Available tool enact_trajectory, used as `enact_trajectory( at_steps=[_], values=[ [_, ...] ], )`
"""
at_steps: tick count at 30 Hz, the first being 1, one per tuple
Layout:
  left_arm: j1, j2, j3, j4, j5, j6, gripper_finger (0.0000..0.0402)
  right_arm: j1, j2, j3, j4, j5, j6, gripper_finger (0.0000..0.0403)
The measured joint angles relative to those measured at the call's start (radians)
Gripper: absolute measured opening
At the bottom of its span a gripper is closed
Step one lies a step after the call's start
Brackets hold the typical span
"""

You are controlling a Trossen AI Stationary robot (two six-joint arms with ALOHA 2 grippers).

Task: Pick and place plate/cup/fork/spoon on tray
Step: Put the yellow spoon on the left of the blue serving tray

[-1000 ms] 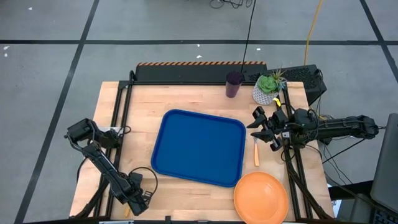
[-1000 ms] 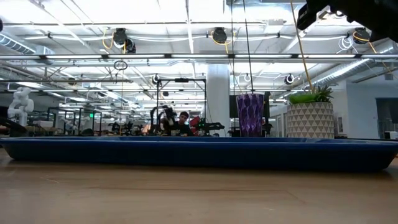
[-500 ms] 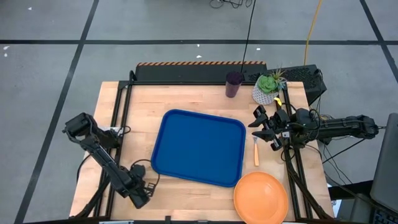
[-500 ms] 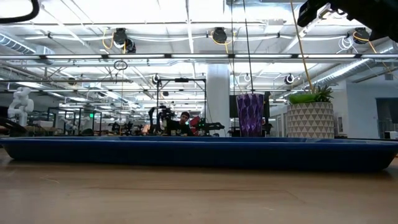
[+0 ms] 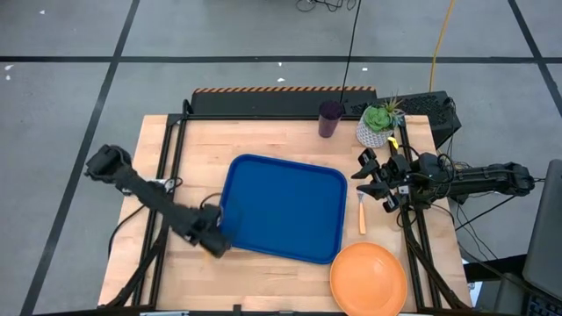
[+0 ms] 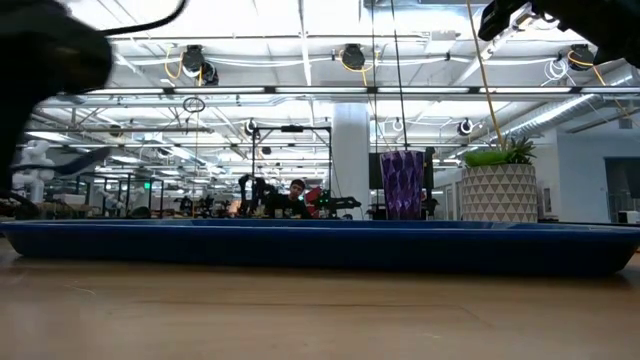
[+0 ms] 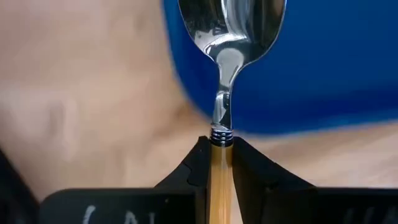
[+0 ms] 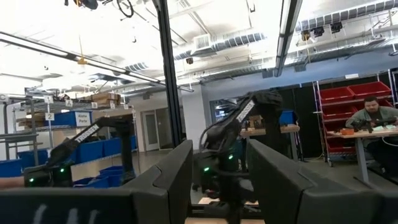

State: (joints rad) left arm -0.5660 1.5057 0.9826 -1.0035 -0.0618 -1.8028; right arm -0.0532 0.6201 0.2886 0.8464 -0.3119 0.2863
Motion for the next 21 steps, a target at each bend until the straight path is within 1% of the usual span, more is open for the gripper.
enact_trajectory(
  at_steps=[2, 4, 8, 12, 17, 21],
  values=[
    [0.064, -0.021, 0.001, -0.002, -0.038, 0.071, 0.0041, 0.000, 0.000, 0.000, -0.006, 0.000, 0.001, 0.0144],
    [0.135, -0.031, 0.001, 0.000, -0.052, 0.137, 0.0040, 0.000, 0.000, 0.000, -0.010, 0.000, 0.011, 0.0144],
    [0.278, -0.025, 0.001, 0.037, -0.050, 0.295, 0.0040, 0.000, 0.000, 0.000, -0.017, -0.003, 0.015, 0.0144],
    [0.394, -0.001, 0.001, 0.106, -0.045, 0.433, 0.0040, 0.000, 0.000, 0.000, -0.030, -0.004, 0.015, 0.0144],
    [0.504, 0.042, 0.003, 0.175, -0.041, 0.563, 0.0040, 0.000, 0.000, 0.000, -0.036, -0.004, 0.014, 0.0144],
    [0.570, 0.072, 0.007, 0.206, -0.036, 0.637, 0.0040, 0.000, 0.003, 0.000, -0.036, -0.004, 0.008, 0.0144]
  ],
)
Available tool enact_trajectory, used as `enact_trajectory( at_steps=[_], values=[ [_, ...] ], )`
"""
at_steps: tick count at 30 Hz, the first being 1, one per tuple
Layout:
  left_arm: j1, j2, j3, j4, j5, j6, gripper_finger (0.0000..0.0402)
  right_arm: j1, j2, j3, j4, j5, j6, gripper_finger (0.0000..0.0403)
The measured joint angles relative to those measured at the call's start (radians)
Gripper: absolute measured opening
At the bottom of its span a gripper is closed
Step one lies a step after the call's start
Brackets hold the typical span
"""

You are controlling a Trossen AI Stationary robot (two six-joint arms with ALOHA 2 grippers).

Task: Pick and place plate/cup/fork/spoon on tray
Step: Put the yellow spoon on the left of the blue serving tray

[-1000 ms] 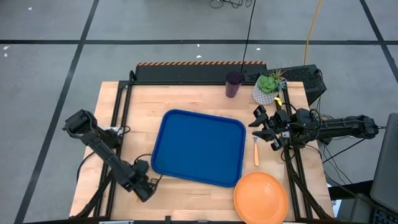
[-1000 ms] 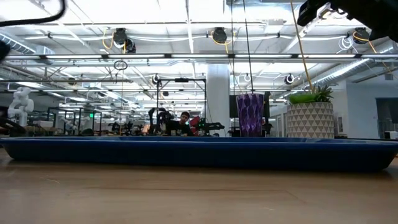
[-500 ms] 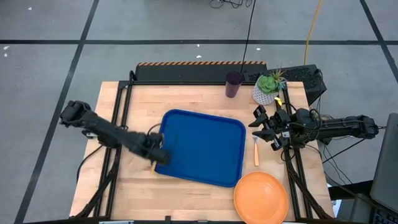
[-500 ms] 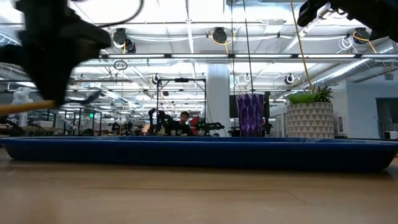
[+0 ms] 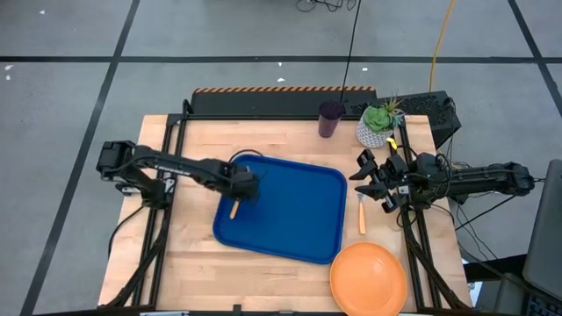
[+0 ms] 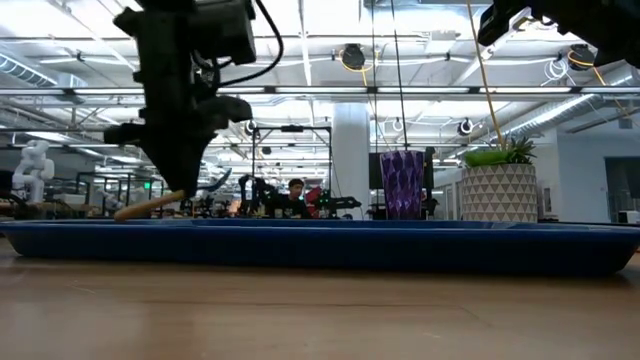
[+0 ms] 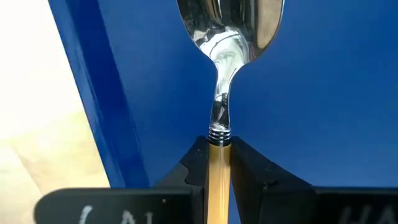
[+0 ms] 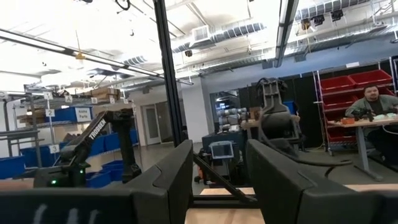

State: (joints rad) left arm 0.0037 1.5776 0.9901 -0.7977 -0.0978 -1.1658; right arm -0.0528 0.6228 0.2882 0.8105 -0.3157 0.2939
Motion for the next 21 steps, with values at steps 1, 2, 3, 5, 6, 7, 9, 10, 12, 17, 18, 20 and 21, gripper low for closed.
enact_trajectory(
  at_steps=[1, 2, 3, 5, 6, 7, 9, 10, 12, 17, 18, 20, 21],
  values=[
    [0.014, 0.008, 0.005, 0.010, 0.000, 0.015, 0.0040, 0.000, 0.000, 0.000, 0.001, 0.000, -0.002, 0.0144],
    [0.026, 0.013, 0.007, 0.015, 0.001, 0.034, 0.0040, 0.000, 0.001, 0.000, 0.000, 0.000, -0.003, 0.0144],
    [0.038, 0.017, 0.011, 0.014, 0.001, 0.051, 0.0040, 0.000, 0.004, 0.000, 0.000, 0.001, -0.003, 0.0144],
    [0.055, 0.041, 0.031, 0.048, 0.001, 0.076, 0.0040, 0.000, 0.005, 0.000, 0.001, 0.002, -0.007, 0.0144],
    [0.060, 0.050, 0.035, 0.058, 0.000, 0.094, 0.0040, 0.000, 0.006, 0.000, 0.001, 0.002, -0.009, 0.0144],
    [0.065, 0.062, 0.038, 0.060, 0.001, 0.109, 0.0040, 0.000, 0.011, 0.000, 0.000, 0.005, -0.011, 0.0144],
    [0.071, 0.095, 0.052, 0.056, 0.002, 0.129, 0.0040, 0.000, 0.013, 0.000, 0.000, 0.025, -0.011, 0.0144],
    [0.071, 0.112, 0.058, 0.069, 0.003, 0.140, 0.0040, 0.000, 0.015, 0.000, 0.003, 0.026, -0.011, 0.0144],
    [0.071, 0.150, 0.073, 0.056, 0.007, 0.152, 0.0040, -0.001, 0.023, 0.000, 0.000, 0.028, -0.011, 0.0144],
    [0.071, 0.203, 0.098, -0.005, 0.046, 0.160, 0.0001, -0.005, 0.029, 0.000, -0.001, 0.027, -0.011, 0.0144],
    [0.072, 0.204, 0.104, -0.028, 0.046, 0.157, 0.0002, -0.006, 0.030, 0.000, -0.002, 0.027, -0.011, 0.0144],
    [0.072, 0.204, 0.108, -0.071, 0.053, 0.143, 0.0002, -0.006, 0.032, 0.000, -0.010, 0.027, -0.011, 0.0144],
    [0.071, 0.206, 0.109, -0.104, 0.053, 0.138, 0.0002, -0.006, 0.032, 0.000, -0.013, 0.026, -0.011, 0.0144]
  ],
)
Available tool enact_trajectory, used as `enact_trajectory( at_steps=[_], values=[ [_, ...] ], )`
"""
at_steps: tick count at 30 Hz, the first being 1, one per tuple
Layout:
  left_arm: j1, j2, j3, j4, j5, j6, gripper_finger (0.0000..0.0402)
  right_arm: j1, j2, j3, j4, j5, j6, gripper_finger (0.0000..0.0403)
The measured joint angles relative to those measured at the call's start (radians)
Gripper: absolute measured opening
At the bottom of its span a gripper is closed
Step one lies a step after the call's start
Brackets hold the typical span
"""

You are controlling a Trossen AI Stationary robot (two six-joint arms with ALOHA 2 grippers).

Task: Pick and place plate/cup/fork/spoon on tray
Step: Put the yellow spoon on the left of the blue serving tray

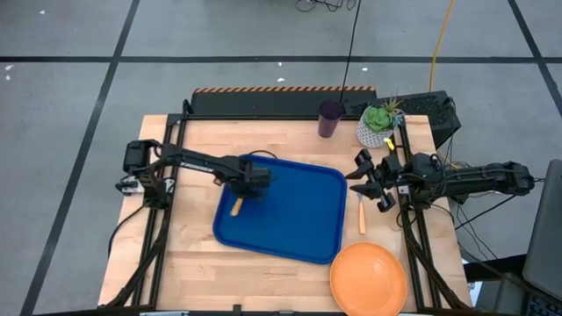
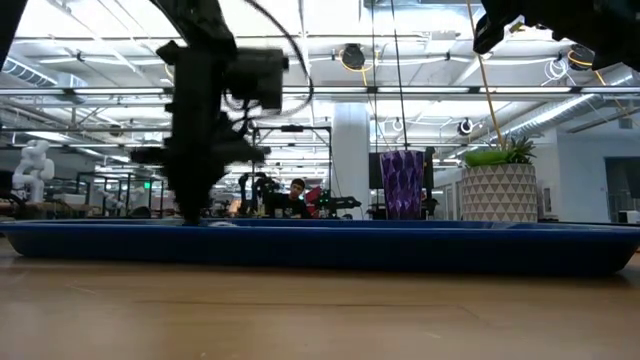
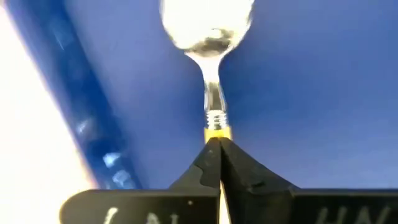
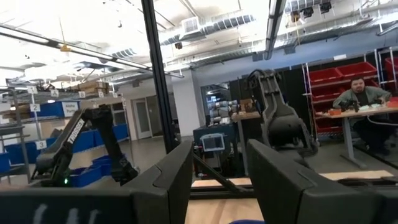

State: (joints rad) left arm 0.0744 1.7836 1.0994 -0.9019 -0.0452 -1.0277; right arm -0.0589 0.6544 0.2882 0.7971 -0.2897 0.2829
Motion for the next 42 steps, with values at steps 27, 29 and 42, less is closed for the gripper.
enact_trajectory(
  at_steps=[27, 29, 42],
  values=[
    [-0.020, -0.053, 0.042, 0.014, -0.033, 0.023, 0.0063, 0.000, -0.005, 0.000, 0.007, 0.000, 0.000, 0.0144],
    [-0.015, -0.053, 0.042, 0.014, -0.046, 0.028, 0.0086, 0.000, -0.005, 0.000, 0.007, 0.000, 0.000, 0.0144],
    [-0.006, -0.016, -0.008, 0.041, -0.106, 0.021, 0.0165, 0.000, -0.005, 0.000, 0.007, -0.001, 0.004, 0.0144]
  ],
)
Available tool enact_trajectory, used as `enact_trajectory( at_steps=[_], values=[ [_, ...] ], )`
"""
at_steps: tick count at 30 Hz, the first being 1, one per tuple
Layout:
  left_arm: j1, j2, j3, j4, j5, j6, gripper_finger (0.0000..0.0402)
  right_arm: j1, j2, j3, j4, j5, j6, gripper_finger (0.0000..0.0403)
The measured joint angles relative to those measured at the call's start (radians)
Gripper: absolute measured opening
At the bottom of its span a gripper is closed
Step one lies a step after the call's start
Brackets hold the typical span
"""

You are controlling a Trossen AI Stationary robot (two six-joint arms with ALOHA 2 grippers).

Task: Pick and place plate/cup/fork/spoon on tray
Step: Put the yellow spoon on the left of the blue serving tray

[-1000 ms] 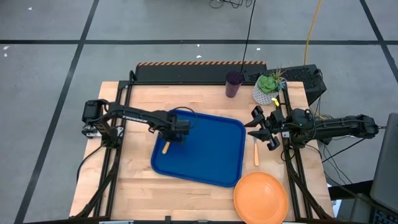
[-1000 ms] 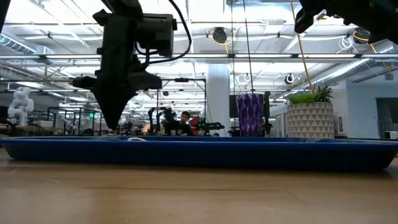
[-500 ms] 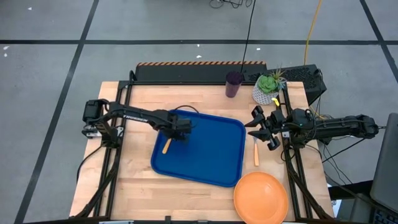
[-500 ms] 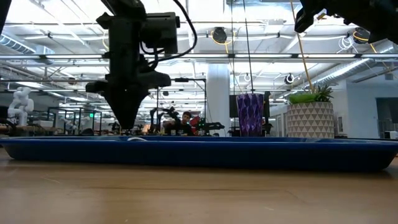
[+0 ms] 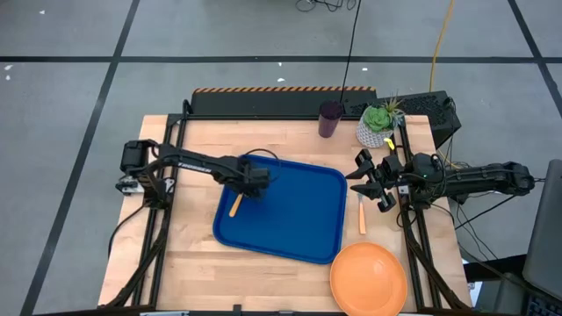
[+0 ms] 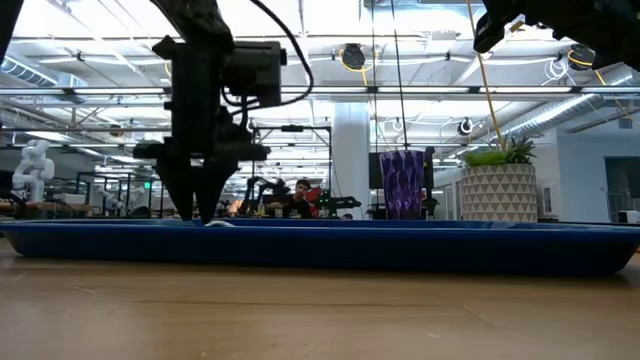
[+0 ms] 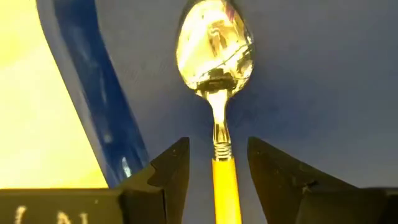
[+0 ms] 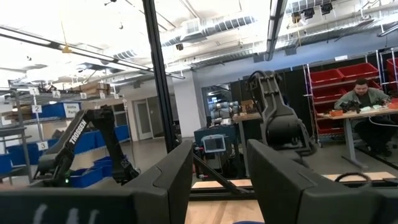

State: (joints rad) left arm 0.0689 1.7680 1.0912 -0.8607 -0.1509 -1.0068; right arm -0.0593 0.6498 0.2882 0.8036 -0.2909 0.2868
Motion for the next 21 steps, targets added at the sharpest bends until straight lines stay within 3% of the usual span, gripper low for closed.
enact_trajectory(
  at_steps=[13, 16, 21],
  values=[
    [0.016, 0.073, 0.004, 0.082, -0.006, 0.033, 0.0161, 0.000, 0.000, 0.000, 0.000, 0.000, -0.001, 0.0144],
    [0.023, 0.065, 0.003, 0.082, 0.000, 0.033, 0.0130, 0.000, 0.000, 0.000, 0.000, 0.000, -0.003, 0.0144],
    [0.031, 0.065, 0.002, 0.080, 0.012, 0.044, 0.0036, 0.000, 0.000, 0.000, 0.000, 0.000, -0.004, 0.0144]
  ],
)
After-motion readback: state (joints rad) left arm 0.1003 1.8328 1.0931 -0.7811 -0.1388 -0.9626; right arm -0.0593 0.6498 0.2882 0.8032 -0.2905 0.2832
